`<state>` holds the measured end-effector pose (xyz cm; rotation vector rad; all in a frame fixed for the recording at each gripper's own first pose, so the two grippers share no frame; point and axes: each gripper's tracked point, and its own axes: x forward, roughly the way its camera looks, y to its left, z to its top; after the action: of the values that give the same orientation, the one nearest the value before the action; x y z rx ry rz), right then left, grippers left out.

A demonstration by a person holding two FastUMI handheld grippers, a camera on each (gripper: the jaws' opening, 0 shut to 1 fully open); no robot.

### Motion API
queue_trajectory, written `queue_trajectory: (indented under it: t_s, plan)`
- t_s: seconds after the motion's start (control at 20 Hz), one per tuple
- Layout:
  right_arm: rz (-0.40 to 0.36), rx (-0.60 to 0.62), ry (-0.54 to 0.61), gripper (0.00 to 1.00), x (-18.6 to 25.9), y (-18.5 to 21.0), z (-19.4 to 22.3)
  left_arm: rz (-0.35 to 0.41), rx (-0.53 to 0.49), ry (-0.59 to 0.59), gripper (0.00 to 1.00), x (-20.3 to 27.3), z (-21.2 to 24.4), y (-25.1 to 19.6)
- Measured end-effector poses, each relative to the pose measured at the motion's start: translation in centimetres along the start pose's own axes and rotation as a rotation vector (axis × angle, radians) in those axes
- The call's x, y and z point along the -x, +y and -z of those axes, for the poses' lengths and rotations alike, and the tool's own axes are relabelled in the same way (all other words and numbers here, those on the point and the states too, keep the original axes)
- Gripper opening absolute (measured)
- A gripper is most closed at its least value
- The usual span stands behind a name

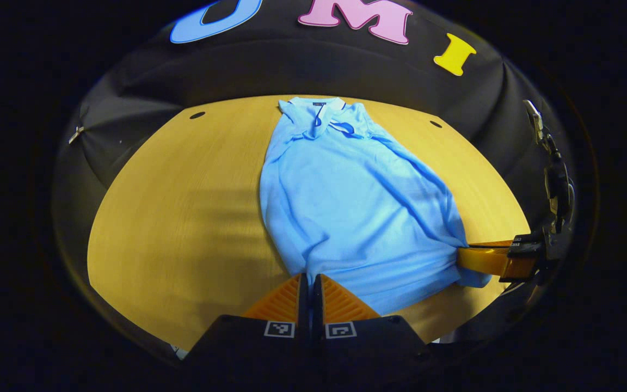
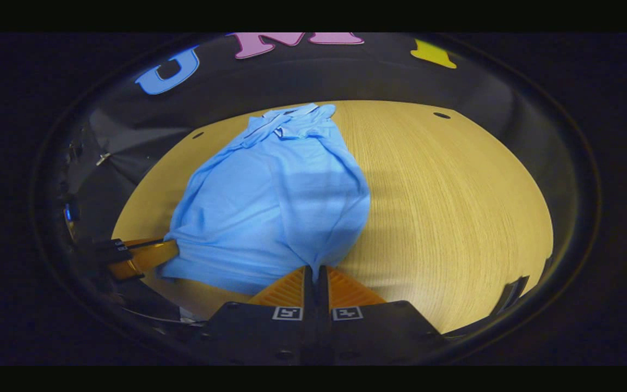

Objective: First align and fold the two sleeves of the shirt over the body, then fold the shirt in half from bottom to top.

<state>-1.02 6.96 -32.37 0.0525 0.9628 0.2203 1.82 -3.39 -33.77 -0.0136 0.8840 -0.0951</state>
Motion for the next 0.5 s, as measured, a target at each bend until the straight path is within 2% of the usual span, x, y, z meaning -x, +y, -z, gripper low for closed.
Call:
queue_trajectory:
  t_s: [0.1, 0.15, 0.25, 0.3, 0.35, 0.5]
  plan:
    - [-0.025, 0.014, -0.025, 0.00, 0.6, 0.3, -2.9, -0.001, 0.006, -0.016, 0.06, 0.8, -2.4, 0.0]
    - [-0.034, 0.027, -0.030, 0.10, 0.7, 0.4, -4.5, 0.003, 0.016, -0.022, 0.06, 0.9, -3.8, -0.1]
    - [-0.047, 0.029, -0.071, 0.00, 1.2, 0.7, -8.7, 0.012, 0.037, -0.035, 0.06, 0.9, -6.8, 0.1]
    - [-0.054, 0.032, -0.097, 0.05, 1.2, 0.9, -11.1, 0.013, 0.044, -0.052, 0.06, 1.0, -8.8, 0.3]
    - [-0.061, 0.044, -0.121, 0.00, 1.0, 1.1, -13.2, 0.011, 0.042, -0.074, 0.06, 0.9, -10.9, 0.6]
    - [-0.068, 0.094, -0.196, 0.05, -0.6, 1.1, -19.7, -0.009, 0.004, -0.148, 0.06, 0.2, -17.5, 1.6]
